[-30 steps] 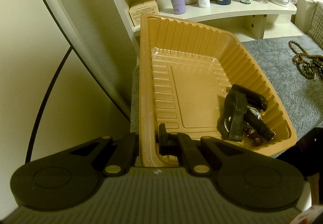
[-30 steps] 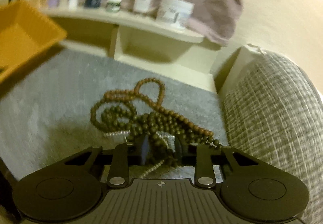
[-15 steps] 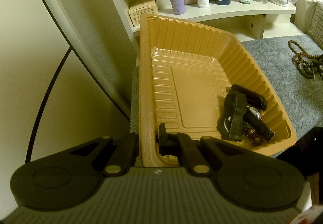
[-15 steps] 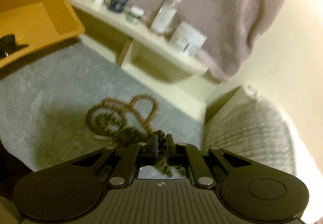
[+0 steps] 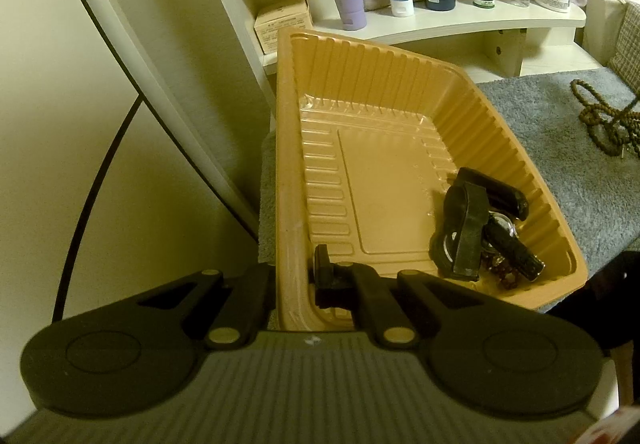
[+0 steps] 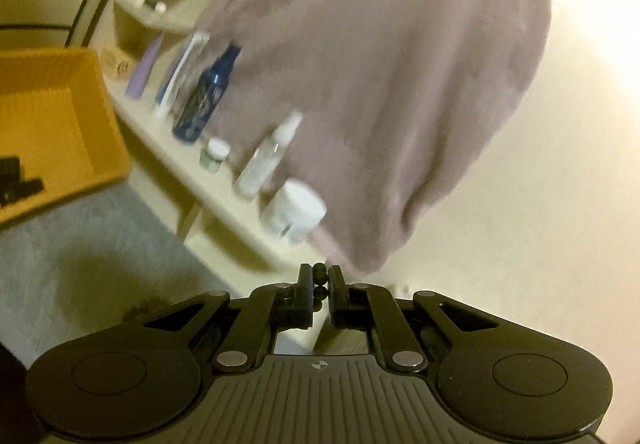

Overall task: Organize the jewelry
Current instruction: 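Lift the dark bead necklace high and lower it into the tray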

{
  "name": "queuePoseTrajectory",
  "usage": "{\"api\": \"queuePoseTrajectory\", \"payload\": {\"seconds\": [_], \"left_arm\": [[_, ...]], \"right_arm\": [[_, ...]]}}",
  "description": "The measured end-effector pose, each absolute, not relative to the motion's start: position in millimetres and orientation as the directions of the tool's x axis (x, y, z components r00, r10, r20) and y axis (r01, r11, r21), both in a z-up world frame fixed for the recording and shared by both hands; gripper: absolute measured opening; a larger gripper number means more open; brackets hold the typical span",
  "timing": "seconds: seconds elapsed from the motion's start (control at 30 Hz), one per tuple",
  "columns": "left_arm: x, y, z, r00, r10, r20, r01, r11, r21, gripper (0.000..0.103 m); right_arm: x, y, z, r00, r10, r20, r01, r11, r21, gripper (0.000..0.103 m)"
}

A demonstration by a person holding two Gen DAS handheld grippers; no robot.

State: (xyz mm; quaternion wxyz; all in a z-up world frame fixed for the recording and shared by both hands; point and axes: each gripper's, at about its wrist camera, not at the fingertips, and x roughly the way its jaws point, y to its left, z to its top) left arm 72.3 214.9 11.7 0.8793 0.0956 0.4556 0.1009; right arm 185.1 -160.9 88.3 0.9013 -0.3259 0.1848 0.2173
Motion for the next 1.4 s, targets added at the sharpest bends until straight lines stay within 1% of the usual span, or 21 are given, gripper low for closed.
{"api": "queuePoseTrajectory", "payload": {"seconds": [0.3, 0.77, 1.07, 1.27, 1.33, 1.4], "left_arm": [[73, 214, 13, 0.568, 0.262, -0.78, -0.088, 0.962, 0.259, 0.002], [71, 213, 15, 0.57, 0.261, -0.779, -0.082, 0.962, 0.262, 0.002], [71, 213, 15, 0.57, 0.259, -0.78, -0.088, 0.963, 0.256, 0.002], [71, 214, 15, 0.57, 0.259, -0.78, -0.089, 0.963, 0.254, 0.002], [71, 214, 15, 0.57, 0.258, -0.781, -0.091, 0.964, 0.252, 0.002], [71, 214, 15, 0.569, 0.256, -0.781, -0.092, 0.964, 0.249, 0.002]], "right_arm": [[181, -152, 147, 0.871, 0.342, -0.353, -0.49, 0.671, -0.557, 0.007], [178, -128, 218, 0.848, 0.474, -0.24, -0.515, 0.625, -0.587, 0.007], [179, -91, 265, 0.755, 0.637, -0.157, -0.612, 0.597, -0.519, 0.007], [172, -52, 294, 0.665, 0.741, -0.088, -0.669, 0.54, -0.511, 0.007], [170, -40, 299, 0.635, 0.768, -0.086, -0.692, 0.515, -0.505, 0.007], [171, -26, 297, 0.6, 0.793, -0.106, -0.718, 0.476, -0.508, 0.007]]}}
